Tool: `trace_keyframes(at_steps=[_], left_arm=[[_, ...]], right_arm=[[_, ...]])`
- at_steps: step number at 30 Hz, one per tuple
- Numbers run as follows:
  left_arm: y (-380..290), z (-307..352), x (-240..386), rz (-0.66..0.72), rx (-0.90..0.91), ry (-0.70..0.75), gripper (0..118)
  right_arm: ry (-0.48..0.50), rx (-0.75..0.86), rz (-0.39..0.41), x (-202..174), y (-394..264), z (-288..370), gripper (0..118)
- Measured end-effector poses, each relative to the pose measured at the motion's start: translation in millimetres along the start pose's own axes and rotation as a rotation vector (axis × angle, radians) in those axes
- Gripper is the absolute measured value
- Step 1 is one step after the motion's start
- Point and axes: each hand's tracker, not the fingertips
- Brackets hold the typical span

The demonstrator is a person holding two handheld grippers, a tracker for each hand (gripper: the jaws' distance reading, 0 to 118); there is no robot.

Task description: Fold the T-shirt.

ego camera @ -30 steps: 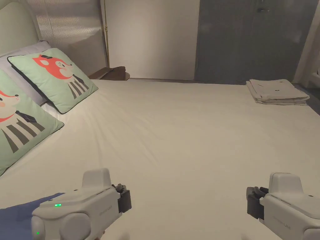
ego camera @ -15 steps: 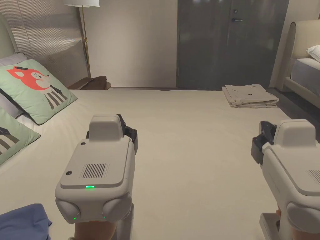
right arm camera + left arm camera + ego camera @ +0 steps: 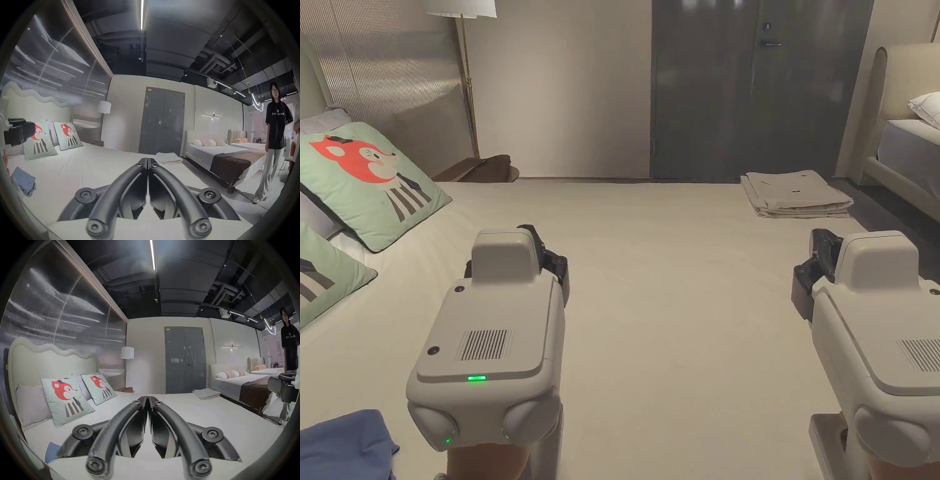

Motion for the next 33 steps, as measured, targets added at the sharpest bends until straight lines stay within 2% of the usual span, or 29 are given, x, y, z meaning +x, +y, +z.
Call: trace_keyframes(at_steps=[16,17,18,19,20,21,22,24,25,26,27,30,33], left_arm=[[-0.1,-1.1,-4.6,-0.015,0.002,-0.009,1],[-0.2,-0.9,-4.8,-0.015,0.004,-0.002,10],[-0.6,-1.6,-4.9,-0.016,0.004,0.004,27],[-0.6,-1.7,-5.7,-0.013,0.005,0.005,51],[-0.1,-2.2,-7.4,-0.009,0.001,0.001,79],[-0.1,-2.2,-8.3,-0.005,-0.001,-0.003,93],[-0.7,-2.1,-8.3,-0.003,0.003,-0.005,98],[-0.8,-0.3,-7.5,-0.014,0.016,-0.001,99],[-0.7,-0.2,-7.5,-0.019,0.018,-0.002,104],[-1.3,-0.9,-7.3,-0.023,0.016,-0.006,112],[-1.3,-0.2,-7.6,-0.020,0.014,-0.021,111],[-1.5,0.3,-7.5,-0.028,0.030,-0.012,111],[0.4,-0.1,-8.2,-0.018,0.026,-0.014,111]], right_arm=[[-0.010,0.015,0.006,-3.9,3.1,-2.0,0],[-0.009,0.020,0.009,-4.3,2.5,-1.7,4],[-0.010,0.025,0.014,-4.7,2.0,-1.2,14],[-0.008,0.026,0.015,-4.6,1.9,-1.1,28],[-0.004,0.027,0.013,-4.3,2.0,-1.5,52],[0.005,0.022,0.002,-3.1,2.2,-2.5,65],[0.009,0.021,-0.004,-2.5,2.4,-2.9,69],[0.010,0.018,-0.012,-1.5,2.6,-4.0,79],[0.008,0.015,-0.013,-1.3,2.5,-5.0,88],[0.008,0.012,-0.015,-0.9,2.3,-5.9,104],[0.009,0.013,-0.016,-0.6,2.2,-5.1,111],[-0.004,0.041,-0.007,-1.1,2.2,-3.3,113],[0.028,0.025,-0.011,-0.2,4.2,-6.0,113]])
